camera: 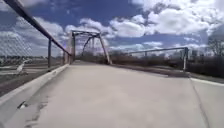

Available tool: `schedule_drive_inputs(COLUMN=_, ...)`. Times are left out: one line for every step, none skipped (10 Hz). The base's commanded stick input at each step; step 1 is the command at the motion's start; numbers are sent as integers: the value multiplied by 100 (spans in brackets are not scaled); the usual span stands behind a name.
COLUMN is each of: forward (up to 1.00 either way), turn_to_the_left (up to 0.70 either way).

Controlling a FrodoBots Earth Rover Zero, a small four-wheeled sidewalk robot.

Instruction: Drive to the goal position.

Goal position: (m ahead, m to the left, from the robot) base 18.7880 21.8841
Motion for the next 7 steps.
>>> schedule_drive_inputs(forward=0, turn_to_the_left=0)
schedule_drive_inputs(forward=0, turn_to_the_left=0)
schedule_drive_inputs(forward=0, turn_to_the_left=0)
schedule_drive_inputs(forward=0, turn_to_the_left=-16)
schedule_drive_inputs(forward=0, turn_to_the_left=-45)
schedule_drive_inputs(forward=0, turn_to_the_left=-45)
schedule_drive_inputs(forward=0, turn_to_the_left=-45)
